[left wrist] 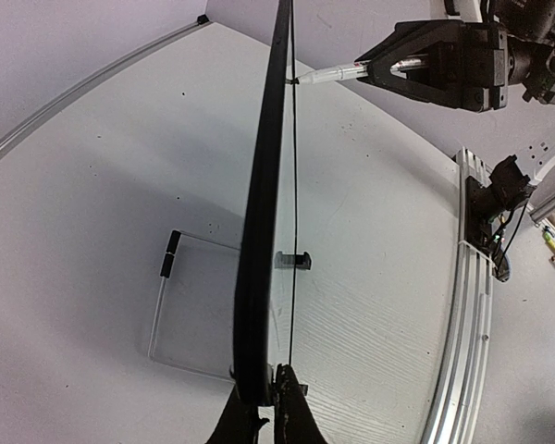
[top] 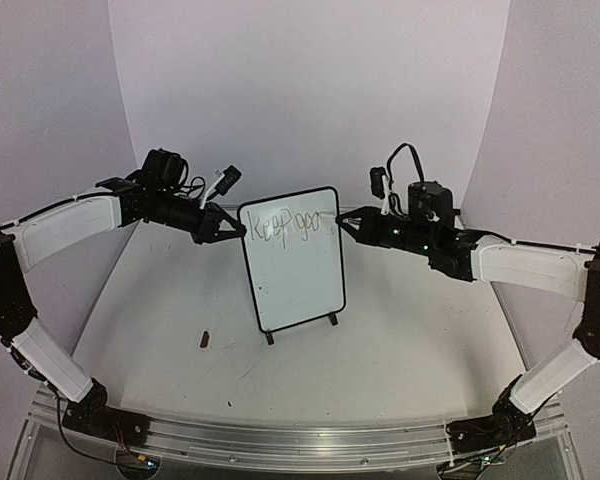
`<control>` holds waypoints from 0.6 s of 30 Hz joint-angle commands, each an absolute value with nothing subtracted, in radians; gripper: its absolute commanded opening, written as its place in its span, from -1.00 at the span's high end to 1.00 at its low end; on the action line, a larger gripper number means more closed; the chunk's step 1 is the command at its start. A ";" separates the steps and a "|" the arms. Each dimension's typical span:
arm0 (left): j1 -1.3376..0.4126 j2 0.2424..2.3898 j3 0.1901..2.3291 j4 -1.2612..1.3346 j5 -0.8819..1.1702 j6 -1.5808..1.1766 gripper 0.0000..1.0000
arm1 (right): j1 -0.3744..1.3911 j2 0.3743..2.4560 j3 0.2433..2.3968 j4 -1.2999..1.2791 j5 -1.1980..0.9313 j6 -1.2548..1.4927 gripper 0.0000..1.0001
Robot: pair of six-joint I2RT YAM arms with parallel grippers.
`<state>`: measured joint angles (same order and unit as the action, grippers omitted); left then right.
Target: Write a sentence on the whiteboard
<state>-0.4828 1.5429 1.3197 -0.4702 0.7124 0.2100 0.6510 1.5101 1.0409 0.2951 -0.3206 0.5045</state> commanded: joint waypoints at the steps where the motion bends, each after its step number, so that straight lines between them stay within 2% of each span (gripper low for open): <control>1: -0.503 1.562 1.321 -0.545 0.658 0.277 1.00 | 0.644 1.516 1.063 0.324 -0.287 0.500 1.00; 18: -0.505 1.558 1.321 -0.548 0.654 0.278 1.00 | 0.644 1.502 0.978 0.324 -0.265 0.517 1.00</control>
<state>-0.4831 1.5429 1.3199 -0.4702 0.7078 0.2094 0.6510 1.5101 0.9938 0.3131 -0.3227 0.5120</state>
